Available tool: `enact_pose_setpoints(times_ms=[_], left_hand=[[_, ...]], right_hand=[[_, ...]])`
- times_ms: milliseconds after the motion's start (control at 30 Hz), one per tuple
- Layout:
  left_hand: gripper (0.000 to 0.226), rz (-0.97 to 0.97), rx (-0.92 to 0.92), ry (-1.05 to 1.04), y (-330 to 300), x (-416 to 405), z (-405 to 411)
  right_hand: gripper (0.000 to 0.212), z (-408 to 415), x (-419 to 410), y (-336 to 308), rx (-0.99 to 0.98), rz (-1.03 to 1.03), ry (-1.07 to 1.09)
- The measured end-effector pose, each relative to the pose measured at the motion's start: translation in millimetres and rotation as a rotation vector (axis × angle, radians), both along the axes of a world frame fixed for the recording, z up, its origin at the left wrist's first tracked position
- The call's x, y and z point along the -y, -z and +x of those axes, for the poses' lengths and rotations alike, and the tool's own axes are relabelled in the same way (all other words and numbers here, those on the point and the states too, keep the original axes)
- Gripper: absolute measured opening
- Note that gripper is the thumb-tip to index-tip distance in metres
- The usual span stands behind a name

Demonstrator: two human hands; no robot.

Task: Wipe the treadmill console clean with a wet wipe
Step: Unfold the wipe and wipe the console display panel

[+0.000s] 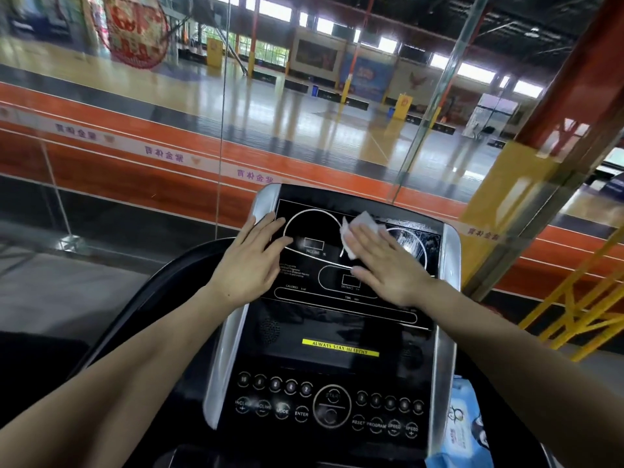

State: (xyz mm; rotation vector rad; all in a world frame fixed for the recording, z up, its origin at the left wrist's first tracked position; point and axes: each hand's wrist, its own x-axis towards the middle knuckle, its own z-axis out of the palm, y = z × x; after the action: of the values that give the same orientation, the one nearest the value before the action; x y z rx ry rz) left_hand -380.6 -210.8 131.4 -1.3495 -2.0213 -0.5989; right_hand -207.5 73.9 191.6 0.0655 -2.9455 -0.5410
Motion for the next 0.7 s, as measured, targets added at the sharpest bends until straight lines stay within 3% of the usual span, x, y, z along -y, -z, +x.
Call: enact_pose_setpoints(times_ms=[100,267,367,533,700], left_hand=[[0.04,0.051,0.013,0.014,5,-1,-1],[0.042,0.074,0.038,-0.041,6,0,0],[0.042,0.083,0.048,-0.075,7,0,1],[0.044,0.067,0.052,-0.091,7,2,3],[0.049,0.094,0.118,-0.106,8,10,0]], right_hand=[[0.073,-7,11,9,-0.046,-0.037,0.06],[0.073,44,47,63,0.092,0.015,-0.12],[0.071,40,40,54,0.131,0.031,-0.135],[0.071,-15,26,9,-0.035,-0.078,0.039],[0.071,14,54,47,0.018,-0.021,-0.074]])
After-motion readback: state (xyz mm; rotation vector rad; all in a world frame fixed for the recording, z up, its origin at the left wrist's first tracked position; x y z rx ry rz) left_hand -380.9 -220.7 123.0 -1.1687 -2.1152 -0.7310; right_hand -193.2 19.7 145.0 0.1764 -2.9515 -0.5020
